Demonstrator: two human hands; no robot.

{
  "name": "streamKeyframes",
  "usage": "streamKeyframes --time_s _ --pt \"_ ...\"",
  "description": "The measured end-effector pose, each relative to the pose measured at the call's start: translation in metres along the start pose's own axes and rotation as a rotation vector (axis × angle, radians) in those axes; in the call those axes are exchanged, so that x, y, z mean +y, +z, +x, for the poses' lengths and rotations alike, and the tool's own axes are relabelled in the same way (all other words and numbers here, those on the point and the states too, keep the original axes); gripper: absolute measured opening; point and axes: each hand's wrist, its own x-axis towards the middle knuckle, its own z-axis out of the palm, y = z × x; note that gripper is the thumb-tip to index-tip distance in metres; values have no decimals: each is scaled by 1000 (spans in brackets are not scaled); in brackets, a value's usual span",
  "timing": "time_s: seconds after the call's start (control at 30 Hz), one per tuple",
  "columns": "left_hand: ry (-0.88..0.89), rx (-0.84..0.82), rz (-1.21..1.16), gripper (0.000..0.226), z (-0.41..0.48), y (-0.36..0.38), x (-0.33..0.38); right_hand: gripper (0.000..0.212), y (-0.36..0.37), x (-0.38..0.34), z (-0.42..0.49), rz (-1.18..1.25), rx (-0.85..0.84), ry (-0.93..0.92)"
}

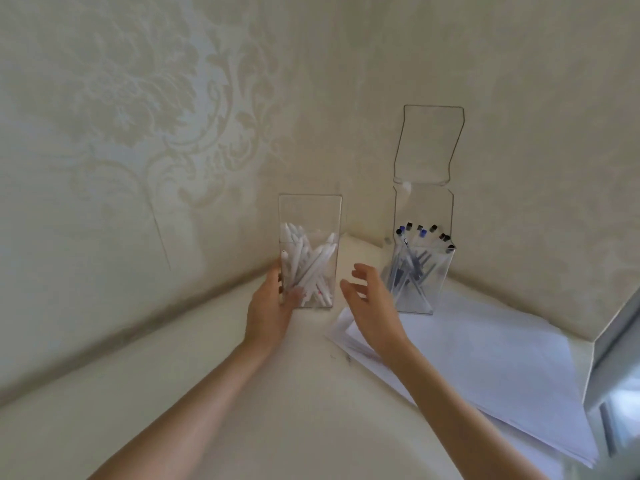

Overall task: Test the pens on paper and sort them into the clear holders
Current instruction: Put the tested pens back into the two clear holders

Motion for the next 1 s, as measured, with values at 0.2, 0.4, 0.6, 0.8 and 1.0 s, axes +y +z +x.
streamKeyframes --time_s 0.2,0.4,0.6,0.8,1.0 --pt "-102 -44 -185 106 20 14 1 57 -14 12 5 29 -256 -16" --pt "-54 355 -18 90 -5 22 8 77 26 14 27 131 -369 10" --pt "-95 454 191 83 -9 -15 -13 82 63 5 41 173 -452 -5" --pt "-121 394 213 87 -15 -31 -8 72 60 2 36 94 -506 -41" --pt "-15 533 228 84 -54 -35 31 48 -8 -1 -6 -63 -379 -238"
